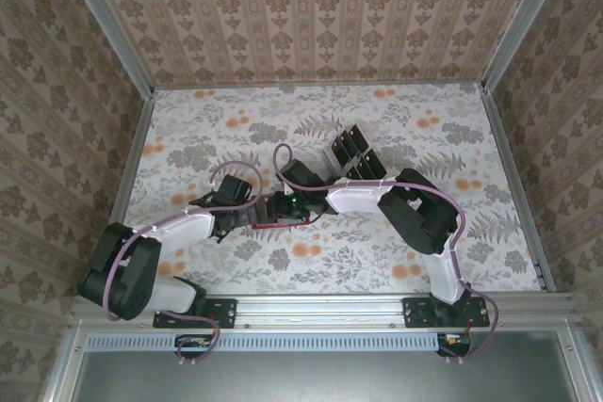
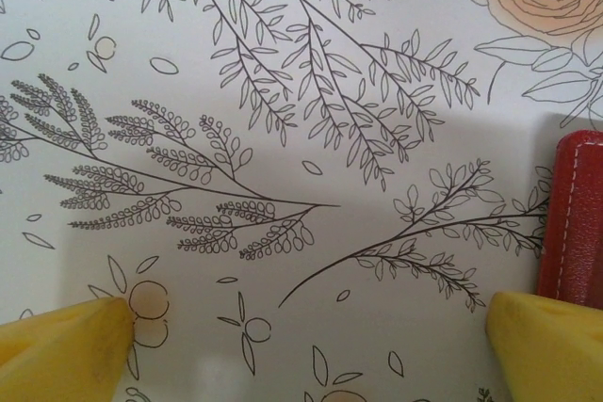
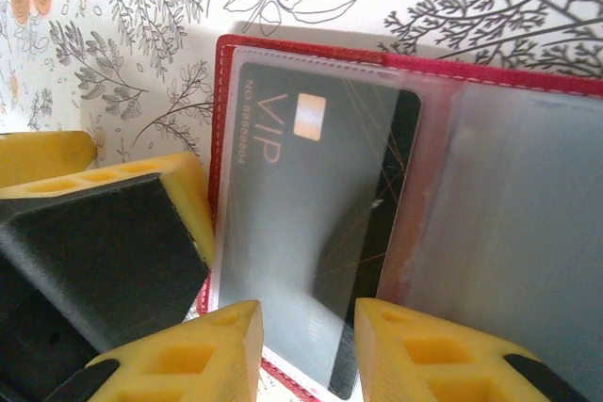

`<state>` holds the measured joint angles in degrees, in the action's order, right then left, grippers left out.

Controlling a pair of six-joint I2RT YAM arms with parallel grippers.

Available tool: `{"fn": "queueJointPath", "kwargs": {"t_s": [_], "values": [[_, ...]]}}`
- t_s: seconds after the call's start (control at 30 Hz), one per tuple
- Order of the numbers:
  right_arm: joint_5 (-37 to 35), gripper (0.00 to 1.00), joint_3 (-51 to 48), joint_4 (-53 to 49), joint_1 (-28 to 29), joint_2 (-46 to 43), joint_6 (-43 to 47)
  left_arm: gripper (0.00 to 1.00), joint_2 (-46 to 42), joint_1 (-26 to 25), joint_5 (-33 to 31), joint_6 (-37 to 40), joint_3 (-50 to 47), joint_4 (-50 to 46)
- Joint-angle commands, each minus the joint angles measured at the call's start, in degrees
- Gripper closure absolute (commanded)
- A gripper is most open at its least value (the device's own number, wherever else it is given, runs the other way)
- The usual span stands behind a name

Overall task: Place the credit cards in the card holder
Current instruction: Insert the credit card into the card slot.

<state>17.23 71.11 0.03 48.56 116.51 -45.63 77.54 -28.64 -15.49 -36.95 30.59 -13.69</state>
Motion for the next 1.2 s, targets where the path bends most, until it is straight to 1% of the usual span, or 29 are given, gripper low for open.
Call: {"fn": "queueJointPath", "kwargs": {"t_s": [0.0,0.2,0.33,0.5,0.57,0.6,0.73,0.83,1.17], "values": [[1.45,0.68,2.03,-0.03,0.78,1.90,-1.13,0.01,1.83,-0.62,1.86,-1.93,-1.50,0.16],[2.37,0.68,3.56,-0.38,1.10,2.57,-1.39,0.01,1.59,-0.80,1.60,-1.99,-1.18,-0.24],[1.67,0.68,2.62,-0.64,0.93,0.19,-0.87,0.00,-0.34,-0.56,0.92,-1.40,-0.06,-1.96],[-0.84,0.67,0.46,-1.38,-0.31,-4.06,-0.10,0.00,-4.01,1.51,0.52,-0.67,0.82,-3.77],[-1.60,0.65,0.27,-2.25,-0.91,-4.90,0.64,0.00,-4.88,2.23,0.51,-0.20,1.10,-4.11],[-1.85,0.64,0.49,-2.77,-1.22,-5.04,0.95,0.00,-5.10,3.70,0.49,-0.01,1.21,-4.19],[-2.02,0.62,1.24,-3.76,-2.18,-4.30,1.59,0.00,-4.70,5.92,1.19,0.61,1.35,-3.82],[-1.69,0.61,2.75,-4.50,-2.24,-2.55,2.03,0.00,-3.55,6.63,1.92,0.77,1.47,-3.12],[-0.97,0.61,4.19,-4.43,-2.31,0.69,1.79,0.00,-0.38,6.68,3.46,0.56,1.32,-0.91]]}}
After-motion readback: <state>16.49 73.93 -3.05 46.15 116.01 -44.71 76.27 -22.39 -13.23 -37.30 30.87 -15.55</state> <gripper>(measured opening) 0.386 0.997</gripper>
